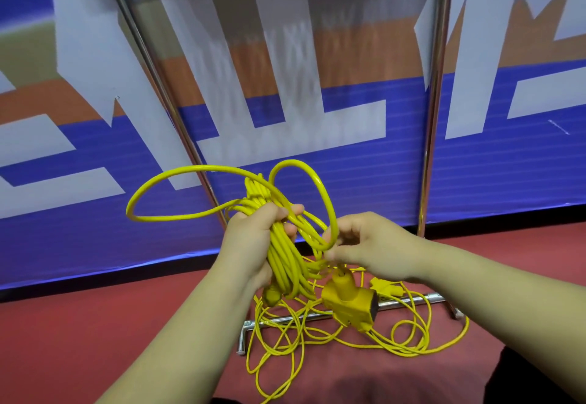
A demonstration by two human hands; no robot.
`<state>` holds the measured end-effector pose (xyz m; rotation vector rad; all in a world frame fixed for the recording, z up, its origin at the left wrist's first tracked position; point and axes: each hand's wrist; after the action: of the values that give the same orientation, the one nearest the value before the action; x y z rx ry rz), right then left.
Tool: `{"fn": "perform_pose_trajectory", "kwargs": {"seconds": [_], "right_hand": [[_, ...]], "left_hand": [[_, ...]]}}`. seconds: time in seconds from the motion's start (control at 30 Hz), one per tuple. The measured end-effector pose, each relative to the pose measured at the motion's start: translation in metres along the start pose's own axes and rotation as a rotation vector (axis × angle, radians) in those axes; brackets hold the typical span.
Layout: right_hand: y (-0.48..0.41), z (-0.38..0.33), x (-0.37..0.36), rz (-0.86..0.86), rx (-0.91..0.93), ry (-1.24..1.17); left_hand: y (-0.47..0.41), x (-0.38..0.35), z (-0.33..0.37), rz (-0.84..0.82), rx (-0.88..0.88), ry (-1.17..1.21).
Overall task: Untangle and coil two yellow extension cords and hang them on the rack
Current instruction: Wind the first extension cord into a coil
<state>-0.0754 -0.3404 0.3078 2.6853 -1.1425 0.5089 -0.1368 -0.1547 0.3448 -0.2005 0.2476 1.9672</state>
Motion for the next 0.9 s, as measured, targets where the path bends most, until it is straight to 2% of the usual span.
{"fn": "perform_pose_trajectory", "kwargs": {"seconds": [0.23, 0.47, 0.63, 0.8, 0.9], "right_hand": [[0.001, -0.003, 0.005, 0.088, -0.112, -0.246], [-0.008, -0.005, -0.001, 0.211, -0.196, -0.61], [-0.007, -0.007, -0.002, 0.239, -0.191, -0.539], [-0.004, -0.008, -0.005, 0.154, -0.131, -0.511], [-0.001, -0.01, -0.005, 0.099, -0.095, -0.448]], "left_hand": [[-0.001, 0.011, -0.002, 0.047, 0.022, -0.05], [-0.001, 0.011, -0.006, 0.09, 0.201, 0.014], [0.002, 0.009, -0.004, 0.048, 0.188, 0.089], [0.002, 0.007, 0.001, 0.051, 0.16, 0.187], [0.003, 0.004, 0.004, 0.09, 0.088, 0.153]]}}
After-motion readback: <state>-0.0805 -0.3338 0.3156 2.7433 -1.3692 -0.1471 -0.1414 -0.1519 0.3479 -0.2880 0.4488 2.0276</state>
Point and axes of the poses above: each hand's wrist, its own y-axis away from the middle knuckle, its own x-axis out of the back of the hand, z = x × y, and after that the axes turned 5 degrees about -x, right-handed
